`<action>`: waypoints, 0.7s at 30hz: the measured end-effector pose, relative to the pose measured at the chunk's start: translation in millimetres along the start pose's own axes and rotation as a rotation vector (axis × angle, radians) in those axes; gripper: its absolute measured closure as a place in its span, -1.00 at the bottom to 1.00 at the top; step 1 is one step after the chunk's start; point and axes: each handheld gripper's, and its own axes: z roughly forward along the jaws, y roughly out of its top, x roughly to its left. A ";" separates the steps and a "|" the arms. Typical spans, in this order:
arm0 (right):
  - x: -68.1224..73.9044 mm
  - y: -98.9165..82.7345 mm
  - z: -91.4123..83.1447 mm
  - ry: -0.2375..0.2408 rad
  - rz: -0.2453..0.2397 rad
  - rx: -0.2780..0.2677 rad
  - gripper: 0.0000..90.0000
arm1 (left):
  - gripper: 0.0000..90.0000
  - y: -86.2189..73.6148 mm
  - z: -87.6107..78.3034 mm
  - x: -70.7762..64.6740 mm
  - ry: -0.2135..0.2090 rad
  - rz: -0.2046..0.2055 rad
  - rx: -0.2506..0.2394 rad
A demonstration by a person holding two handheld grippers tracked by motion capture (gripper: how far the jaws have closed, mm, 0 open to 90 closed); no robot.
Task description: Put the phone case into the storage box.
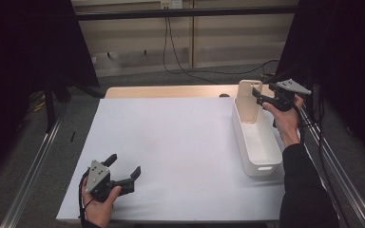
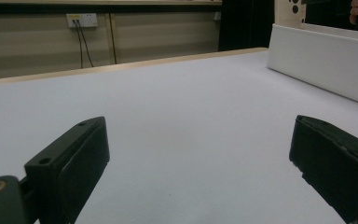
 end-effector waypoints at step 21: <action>2.3 4.1 -6.9 -0.021 0.005 -0.003 -0.98 | -0.90 0.2 2.4 -1.0 0.004 0.021 0.002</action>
